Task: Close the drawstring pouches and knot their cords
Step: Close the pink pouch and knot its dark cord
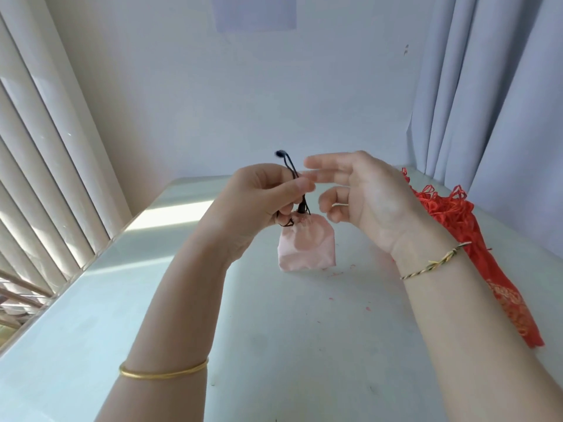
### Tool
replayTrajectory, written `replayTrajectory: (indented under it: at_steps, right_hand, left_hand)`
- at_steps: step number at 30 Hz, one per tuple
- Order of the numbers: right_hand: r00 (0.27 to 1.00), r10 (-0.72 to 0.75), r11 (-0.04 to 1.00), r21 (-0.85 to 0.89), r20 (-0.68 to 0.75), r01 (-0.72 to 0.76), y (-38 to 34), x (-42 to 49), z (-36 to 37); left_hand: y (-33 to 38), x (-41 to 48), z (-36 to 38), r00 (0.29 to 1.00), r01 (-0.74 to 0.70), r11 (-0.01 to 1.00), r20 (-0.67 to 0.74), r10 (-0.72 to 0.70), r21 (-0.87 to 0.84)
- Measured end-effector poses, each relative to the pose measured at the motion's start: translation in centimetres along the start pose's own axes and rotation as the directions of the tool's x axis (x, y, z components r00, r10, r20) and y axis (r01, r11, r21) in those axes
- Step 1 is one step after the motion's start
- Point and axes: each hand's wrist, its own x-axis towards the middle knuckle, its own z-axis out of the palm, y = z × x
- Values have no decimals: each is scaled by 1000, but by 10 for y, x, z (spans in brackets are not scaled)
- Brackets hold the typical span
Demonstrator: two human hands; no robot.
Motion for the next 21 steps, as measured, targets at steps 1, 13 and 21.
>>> replayTrajectory:
  at_steps: [1, 13, 21]
  right_hand:
    - [998, 24, 999, -28, 50, -23, 2, 0, -1]
    - [975, 65, 996, -72, 210, -51, 13, -2, 5]
    - [984, -151, 947, -273, 98, 172, 8, -1, -3]
  left_hand:
    - [0, 0, -1, 1000, -9, 1000, 7, 9, -27]
    - [4, -3, -3, 998, -57, 994, -26, 55, -88]
    - [0, 0, -6, 993, -2, 968, -118, -28, -250]
